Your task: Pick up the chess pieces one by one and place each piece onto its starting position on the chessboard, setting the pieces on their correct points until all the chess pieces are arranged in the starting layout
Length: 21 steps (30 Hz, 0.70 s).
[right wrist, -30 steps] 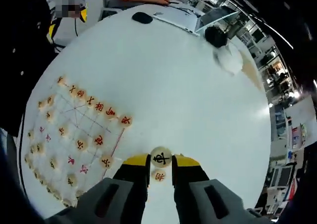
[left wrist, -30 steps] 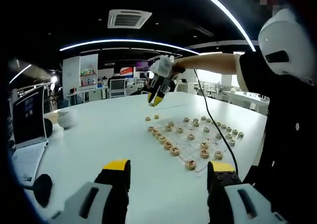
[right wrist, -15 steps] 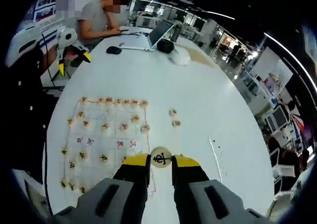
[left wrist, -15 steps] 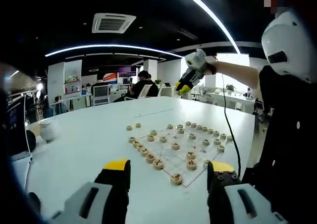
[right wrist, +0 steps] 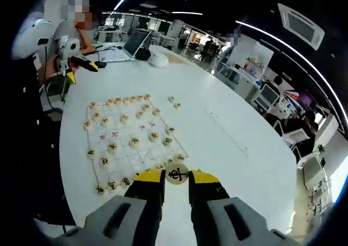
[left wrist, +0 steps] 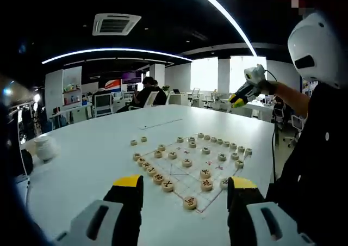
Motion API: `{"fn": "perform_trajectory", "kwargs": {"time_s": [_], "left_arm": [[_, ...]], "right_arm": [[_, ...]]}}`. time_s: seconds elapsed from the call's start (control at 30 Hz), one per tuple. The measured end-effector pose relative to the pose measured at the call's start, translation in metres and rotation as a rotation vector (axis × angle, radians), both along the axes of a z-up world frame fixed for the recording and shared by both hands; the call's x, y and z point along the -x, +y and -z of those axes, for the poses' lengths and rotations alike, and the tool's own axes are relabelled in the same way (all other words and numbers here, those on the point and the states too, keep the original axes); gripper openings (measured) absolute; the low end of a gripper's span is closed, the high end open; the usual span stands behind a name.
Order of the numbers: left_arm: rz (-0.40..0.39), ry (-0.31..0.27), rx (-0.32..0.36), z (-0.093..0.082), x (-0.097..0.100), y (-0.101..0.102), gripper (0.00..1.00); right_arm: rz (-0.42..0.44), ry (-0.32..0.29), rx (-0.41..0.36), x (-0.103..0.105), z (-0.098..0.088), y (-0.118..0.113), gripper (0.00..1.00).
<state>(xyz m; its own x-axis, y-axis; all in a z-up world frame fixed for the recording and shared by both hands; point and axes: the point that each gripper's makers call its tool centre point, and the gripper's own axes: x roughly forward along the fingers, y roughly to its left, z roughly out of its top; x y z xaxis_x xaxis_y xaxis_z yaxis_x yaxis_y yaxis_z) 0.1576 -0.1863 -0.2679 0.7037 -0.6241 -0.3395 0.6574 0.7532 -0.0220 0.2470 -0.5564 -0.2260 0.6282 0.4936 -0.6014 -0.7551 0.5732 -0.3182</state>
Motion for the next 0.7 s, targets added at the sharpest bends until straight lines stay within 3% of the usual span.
{"fn": "perform_trajectory", "kwargs": {"time_s": [0.1,0.27,0.37,0.5,0.7], "left_arm": [[0.0,0.004,-0.004,-0.001,0.0,0.0,0.63],[-0.002,0.006,-0.008,0.0,-0.001,0.0,0.63],[0.004,0.007,-0.005,0.0,0.0,-0.002,0.63],[0.011,0.008,-0.001,0.001,0.003,-0.005,0.63],[0.014,0.022,0.006,0.004,0.007,-0.007,0.63]], "right_arm": [[0.043,0.0,-0.017,0.01,0.003,-0.013,0.19],[0.12,0.036,-0.07,0.004,0.005,-0.018,0.19],[0.117,0.112,-0.124,-0.006,0.008,-0.003,0.19],[0.096,0.198,-0.115,-0.025,0.013,0.019,0.19],[0.09,0.276,-0.076,-0.062,0.02,0.048,0.19]]}}
